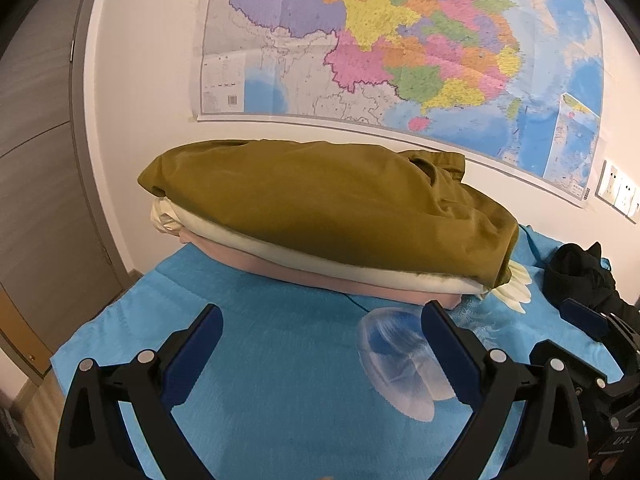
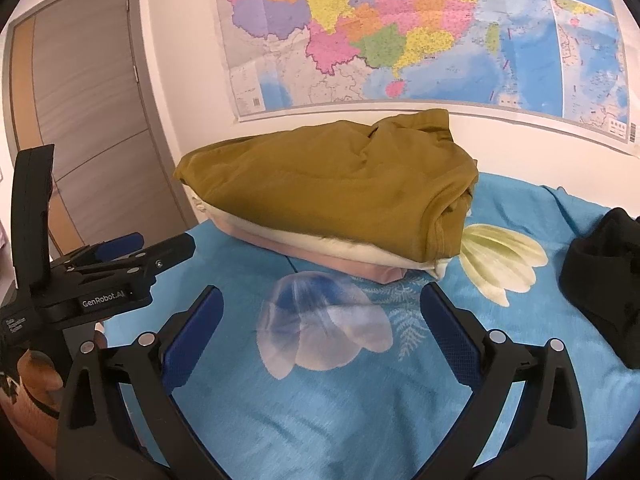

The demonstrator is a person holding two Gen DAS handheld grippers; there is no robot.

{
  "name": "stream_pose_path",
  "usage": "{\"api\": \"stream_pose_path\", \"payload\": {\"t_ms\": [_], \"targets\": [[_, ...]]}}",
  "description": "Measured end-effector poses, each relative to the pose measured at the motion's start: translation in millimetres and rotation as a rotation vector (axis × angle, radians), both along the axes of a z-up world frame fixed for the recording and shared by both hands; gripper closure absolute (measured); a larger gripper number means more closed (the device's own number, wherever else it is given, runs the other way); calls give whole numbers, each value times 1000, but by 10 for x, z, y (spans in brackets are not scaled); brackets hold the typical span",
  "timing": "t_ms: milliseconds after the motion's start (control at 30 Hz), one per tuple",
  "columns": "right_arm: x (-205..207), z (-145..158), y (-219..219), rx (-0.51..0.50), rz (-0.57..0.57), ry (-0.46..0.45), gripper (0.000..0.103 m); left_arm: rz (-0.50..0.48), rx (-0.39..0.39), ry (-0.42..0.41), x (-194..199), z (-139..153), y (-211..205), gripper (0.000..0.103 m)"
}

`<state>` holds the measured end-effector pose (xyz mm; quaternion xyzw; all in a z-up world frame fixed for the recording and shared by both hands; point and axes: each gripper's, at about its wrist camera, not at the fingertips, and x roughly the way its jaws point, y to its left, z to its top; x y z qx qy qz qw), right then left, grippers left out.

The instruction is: Fold large clothes

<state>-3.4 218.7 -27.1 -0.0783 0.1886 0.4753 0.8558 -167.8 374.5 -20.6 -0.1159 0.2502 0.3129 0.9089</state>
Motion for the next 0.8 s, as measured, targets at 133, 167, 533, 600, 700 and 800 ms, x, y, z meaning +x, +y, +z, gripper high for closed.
{"api": "stream_pose_path", "payload": {"t_ms": [133, 167, 533, 600, 700, 800], "targets": [[-66, -36, -21, -5, -3, -8, 6, 12, 13, 4, -44, -1, -58, 7], [-71, -40, -28, -6, -3, -8, 6, 15, 14, 4, -58, -1, -70, 7], [-162, -75, -101, -6, -6, -7, 6, 29, 18, 16, -145, -26, -154, 7], [-166, -66, -112, -3, -7, -9, 6, 31, 20, 19, -151, -26, -163, 7], [-181, -67, -114, -3, -8, -12, 6, 31, 19, 19, -160, -29, -173, 7], [-195, -72, -125, -6, -8, -12, 6, 34, 24, 21, -177, -33, -195, 7]]}}
